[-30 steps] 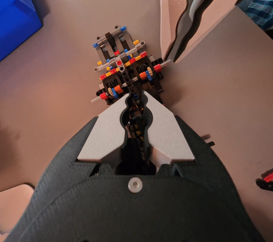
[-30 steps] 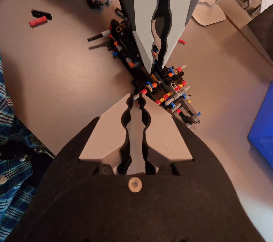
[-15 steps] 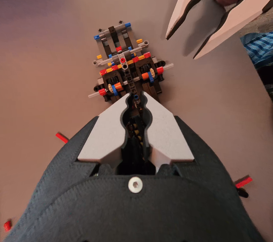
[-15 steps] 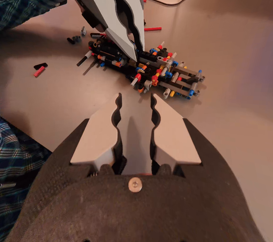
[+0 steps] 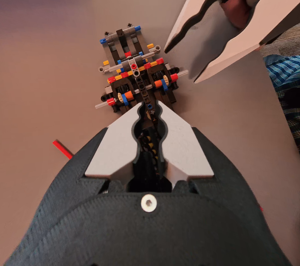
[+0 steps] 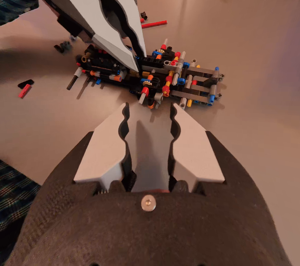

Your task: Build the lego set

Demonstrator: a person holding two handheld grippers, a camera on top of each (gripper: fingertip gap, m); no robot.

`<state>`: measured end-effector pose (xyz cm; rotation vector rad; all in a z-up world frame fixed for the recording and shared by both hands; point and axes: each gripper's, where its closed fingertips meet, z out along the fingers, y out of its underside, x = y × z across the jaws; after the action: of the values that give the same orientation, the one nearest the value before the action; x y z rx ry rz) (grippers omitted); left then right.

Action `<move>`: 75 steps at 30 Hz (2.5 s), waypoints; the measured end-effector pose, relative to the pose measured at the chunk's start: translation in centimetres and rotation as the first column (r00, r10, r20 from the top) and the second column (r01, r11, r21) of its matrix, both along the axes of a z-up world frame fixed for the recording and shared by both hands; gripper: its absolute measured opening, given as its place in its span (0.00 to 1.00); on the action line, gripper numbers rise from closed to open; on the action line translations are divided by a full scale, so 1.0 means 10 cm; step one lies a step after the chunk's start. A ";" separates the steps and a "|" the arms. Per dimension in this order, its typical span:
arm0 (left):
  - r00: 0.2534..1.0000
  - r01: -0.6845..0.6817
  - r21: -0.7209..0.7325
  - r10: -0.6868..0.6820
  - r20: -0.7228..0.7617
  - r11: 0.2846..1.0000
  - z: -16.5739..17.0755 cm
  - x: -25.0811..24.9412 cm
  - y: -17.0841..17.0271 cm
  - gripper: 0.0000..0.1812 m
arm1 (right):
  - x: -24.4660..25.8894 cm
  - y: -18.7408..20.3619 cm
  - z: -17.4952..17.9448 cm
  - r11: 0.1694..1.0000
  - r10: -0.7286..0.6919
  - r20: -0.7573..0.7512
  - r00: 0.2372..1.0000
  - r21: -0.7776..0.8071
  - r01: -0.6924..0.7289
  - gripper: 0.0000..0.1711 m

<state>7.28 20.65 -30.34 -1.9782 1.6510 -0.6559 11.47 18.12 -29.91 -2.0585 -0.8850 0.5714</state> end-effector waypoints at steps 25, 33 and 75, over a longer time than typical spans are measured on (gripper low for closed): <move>0.990 -0.123 -0.020 0.124 0.062 0.992 0.14 -0.05 -0.20 0.15 | 0.07 0.24 -0.11 1.000 0.001 0.095 0.996 0.010 -0.002 0.07; 0.964 -0.224 0.083 0.208 0.168 0.971 0.35 -0.26 0.14 0.18 | 0.07 0.24 -0.11 1.000 0.005 0.087 0.996 -0.005 -0.004 0.10; 0.988 0.084 0.181 -0.106 0.115 0.980 -0.03 -0.24 0.20 0.25 | 0.12 0.32 -0.05 0.998 -0.054 0.053 0.997 0.016 0.054 0.15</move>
<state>4.88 22.65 -30.66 -1.7091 1.6754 -0.6308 12.71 21.27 -30.43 -2.0868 -0.8593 0.4812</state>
